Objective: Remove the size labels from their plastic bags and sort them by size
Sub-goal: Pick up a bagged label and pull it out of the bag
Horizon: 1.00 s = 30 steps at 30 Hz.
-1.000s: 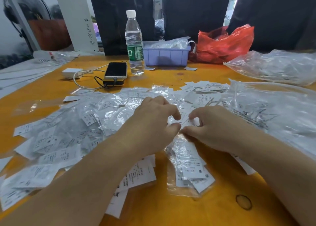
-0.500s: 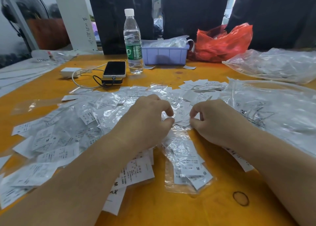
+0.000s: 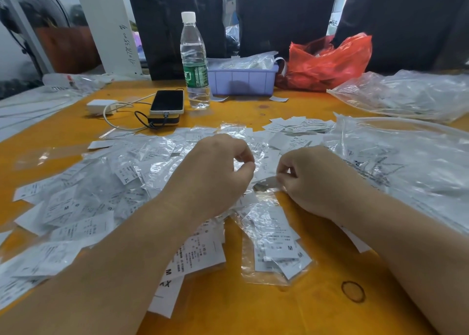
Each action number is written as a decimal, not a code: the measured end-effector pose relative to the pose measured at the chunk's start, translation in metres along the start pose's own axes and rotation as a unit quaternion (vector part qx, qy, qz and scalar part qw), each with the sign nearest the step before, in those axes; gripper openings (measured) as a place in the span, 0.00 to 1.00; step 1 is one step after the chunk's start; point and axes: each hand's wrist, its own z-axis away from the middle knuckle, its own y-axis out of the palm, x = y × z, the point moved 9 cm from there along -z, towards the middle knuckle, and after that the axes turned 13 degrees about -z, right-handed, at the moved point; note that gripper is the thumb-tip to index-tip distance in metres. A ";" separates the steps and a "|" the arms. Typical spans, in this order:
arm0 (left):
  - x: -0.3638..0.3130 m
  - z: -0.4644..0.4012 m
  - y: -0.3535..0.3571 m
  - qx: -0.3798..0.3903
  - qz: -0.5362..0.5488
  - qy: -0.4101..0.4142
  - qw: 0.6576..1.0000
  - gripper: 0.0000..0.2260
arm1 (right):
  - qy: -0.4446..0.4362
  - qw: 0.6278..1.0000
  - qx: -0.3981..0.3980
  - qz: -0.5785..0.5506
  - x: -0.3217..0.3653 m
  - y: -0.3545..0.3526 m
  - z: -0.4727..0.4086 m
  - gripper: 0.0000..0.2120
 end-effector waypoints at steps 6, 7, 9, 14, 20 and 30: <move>-0.001 -0.001 -0.008 -0.031 0.041 -0.001 0.999 0.05 | -0.102 0.979 -0.161 -0.076 0.019 -0.039 0.007 0.06; -0.001 -0.001 -0.009 -0.031 0.055 -0.003 0.998 0.06 | -0.109 0.973 -0.178 -0.102 0.021 -0.045 0.009 0.07; 0.001 -0.002 -0.008 -0.021 0.096 -0.016 0.995 0.02 | -0.111 0.964 -0.181 -0.160 0.022 -0.048 0.011 0.08; 0.001 -0.002 0.000 0.023 0.209 -0.036 0.977 0.09 | -0.021 0.917 -0.098 -0.386 0.005 -0.032 0.001 0.09; -0.003 -0.001 -0.002 0.008 0.317 -0.032 0.948 0.07 | -0.001 0.863 0.033 -0.504 0.025 -0.009 0.008 0.08; 0.012 -0.001 -0.009 -0.045 0.304 -0.078 0.948 0.04 | 0.109 0.767 0.186 -0.605 0.028 0.018 0.014 0.11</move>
